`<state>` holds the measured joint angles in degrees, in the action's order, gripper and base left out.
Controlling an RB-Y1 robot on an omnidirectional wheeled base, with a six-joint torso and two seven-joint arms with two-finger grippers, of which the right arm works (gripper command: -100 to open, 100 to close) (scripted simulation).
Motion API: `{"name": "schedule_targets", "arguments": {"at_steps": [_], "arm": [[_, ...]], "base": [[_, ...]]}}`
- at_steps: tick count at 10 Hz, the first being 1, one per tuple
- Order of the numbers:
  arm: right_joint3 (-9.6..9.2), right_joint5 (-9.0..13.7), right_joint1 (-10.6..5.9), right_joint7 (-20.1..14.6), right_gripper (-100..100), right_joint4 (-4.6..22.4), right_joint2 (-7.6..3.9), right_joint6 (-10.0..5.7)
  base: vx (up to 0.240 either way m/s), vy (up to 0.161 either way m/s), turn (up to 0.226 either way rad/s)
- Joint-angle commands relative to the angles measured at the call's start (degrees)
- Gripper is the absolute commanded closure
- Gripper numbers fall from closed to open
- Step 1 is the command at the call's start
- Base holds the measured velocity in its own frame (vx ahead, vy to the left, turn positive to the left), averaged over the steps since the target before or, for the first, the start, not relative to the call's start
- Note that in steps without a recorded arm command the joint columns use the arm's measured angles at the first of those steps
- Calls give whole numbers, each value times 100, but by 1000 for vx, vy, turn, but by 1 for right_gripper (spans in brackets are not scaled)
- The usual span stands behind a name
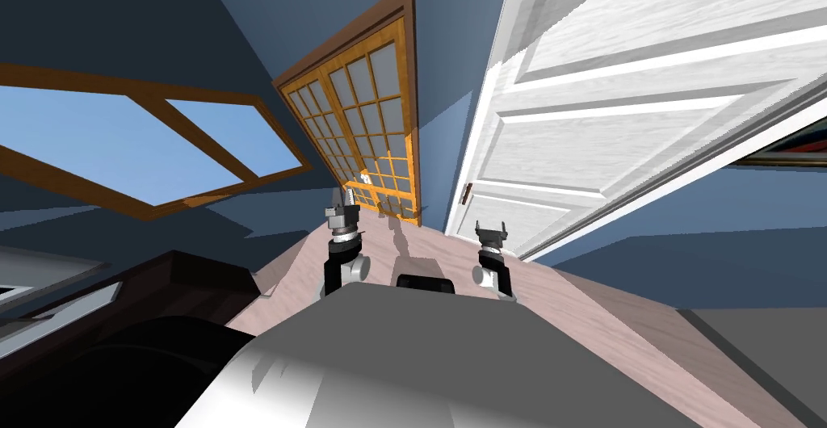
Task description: Pull the door open
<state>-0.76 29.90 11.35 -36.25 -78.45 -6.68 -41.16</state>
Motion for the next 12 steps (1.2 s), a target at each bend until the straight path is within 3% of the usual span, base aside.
{"name": "schedule_targets", "arguments": {"at_steps": [1, 12], "arm": [[-16, 152, -99, -234, -100, 254, -31, -62], [-171, 1045, -655, -1530, -100, 1785, -114, -485]], "base": [[101, -36, 105], [89, -40, 104]]}}
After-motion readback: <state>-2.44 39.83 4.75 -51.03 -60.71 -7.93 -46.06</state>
